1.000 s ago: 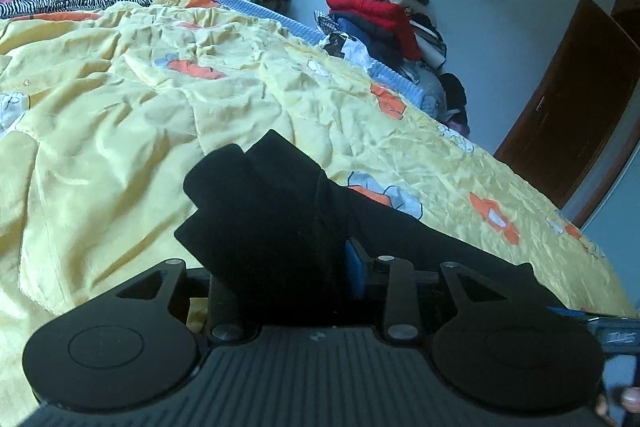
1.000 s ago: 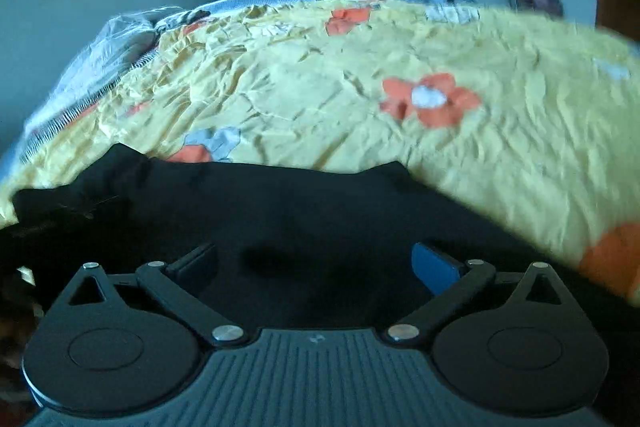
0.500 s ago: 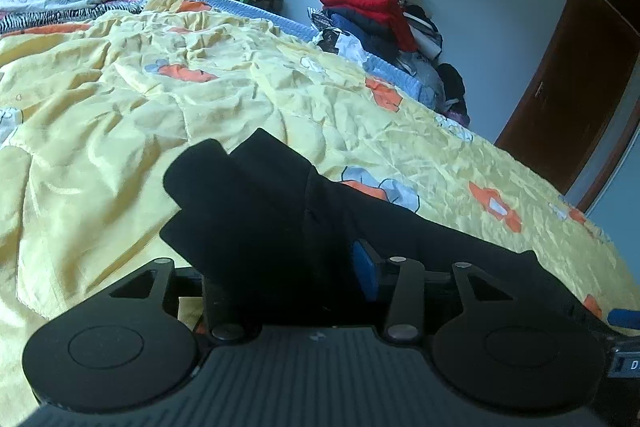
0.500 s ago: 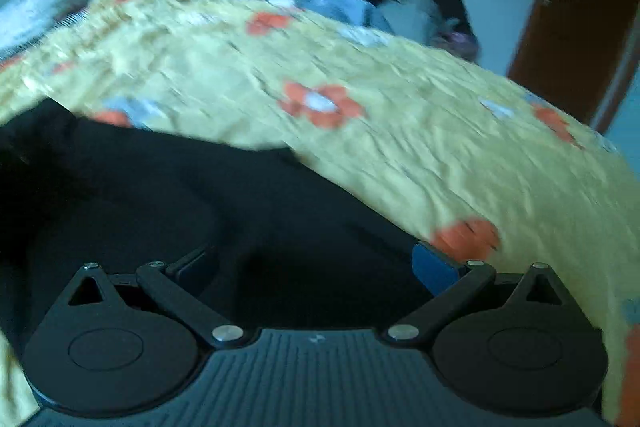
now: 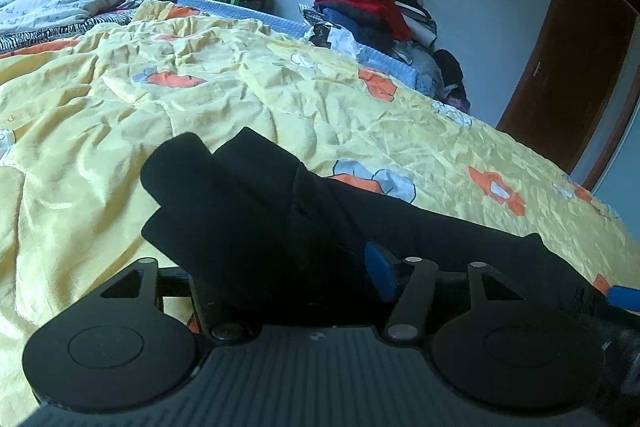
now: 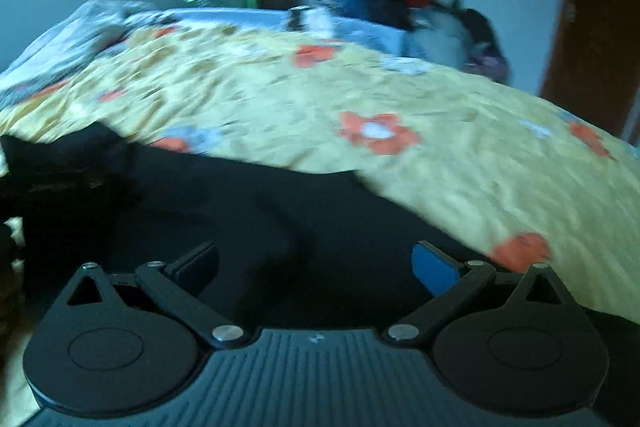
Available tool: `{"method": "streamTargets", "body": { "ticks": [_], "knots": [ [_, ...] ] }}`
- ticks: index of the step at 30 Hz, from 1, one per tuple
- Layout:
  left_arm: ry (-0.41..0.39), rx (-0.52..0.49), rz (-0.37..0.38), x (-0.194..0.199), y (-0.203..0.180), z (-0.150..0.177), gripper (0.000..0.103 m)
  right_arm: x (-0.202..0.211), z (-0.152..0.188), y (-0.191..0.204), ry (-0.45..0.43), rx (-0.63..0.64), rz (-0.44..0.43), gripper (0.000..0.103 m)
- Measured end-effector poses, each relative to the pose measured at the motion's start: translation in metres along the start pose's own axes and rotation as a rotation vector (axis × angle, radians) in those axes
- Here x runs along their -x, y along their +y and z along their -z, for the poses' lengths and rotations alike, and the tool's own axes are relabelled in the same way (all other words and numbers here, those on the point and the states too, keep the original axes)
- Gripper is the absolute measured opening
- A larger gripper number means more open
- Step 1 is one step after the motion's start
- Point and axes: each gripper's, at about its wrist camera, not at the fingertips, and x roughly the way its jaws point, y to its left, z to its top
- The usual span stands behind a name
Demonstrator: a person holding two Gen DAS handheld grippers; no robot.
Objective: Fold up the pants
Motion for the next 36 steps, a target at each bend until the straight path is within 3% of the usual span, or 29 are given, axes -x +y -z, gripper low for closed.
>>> {"method": "streamTargets", "body": {
  "ticks": [2,3,4,6,10,16,21,23,30,36],
  "knots": [
    [0.000,-0.002,-0.001,0.000,0.000,0.000,0.062,-0.007,0.000,0.017,0.015,0.034,-0.032,0.103],
    [-0.001,0.000,-0.004,0.000,0.000,0.000,0.055,-0.009,0.001,0.024,0.024,0.043,-0.047,0.103],
    [-0.002,0.003,-0.014,0.000,0.000,0.000,0.040,-0.011,0.001,0.032,0.033,0.050,-0.064,0.103],
    [-0.008,0.025,0.004,0.001,0.004,-0.001,0.026,-0.012,0.000,0.043,0.037,0.068,-0.093,0.103],
    [-0.023,0.094,0.026,0.007,0.011,-0.002,0.019,-0.010,-0.006,0.067,-0.007,0.130,-0.102,0.103],
    [-0.111,0.083,0.049,0.036,-0.002,-0.008,0.017,-0.022,-0.022,0.086,-0.051,0.138,-0.099,0.103],
    [-0.159,0.023,0.107,0.061,-0.025,-0.019,0.017,-0.003,-0.024,0.074,-0.153,0.018,-0.266,0.103],
    [-0.167,-0.004,0.134,0.069,-0.038,-0.022,0.016,0.010,-0.024,0.070,-0.207,0.005,-0.283,0.103],
    [-0.202,-0.116,0.244,0.097,-0.092,-0.024,0.016,0.054,-0.018,0.034,-0.333,-0.054,-0.265,0.103],
    [-0.198,-0.213,0.347,0.108,-0.150,-0.014,0.016,0.091,-0.001,-0.012,-0.395,-0.106,-0.185,0.103]
  ]
}}
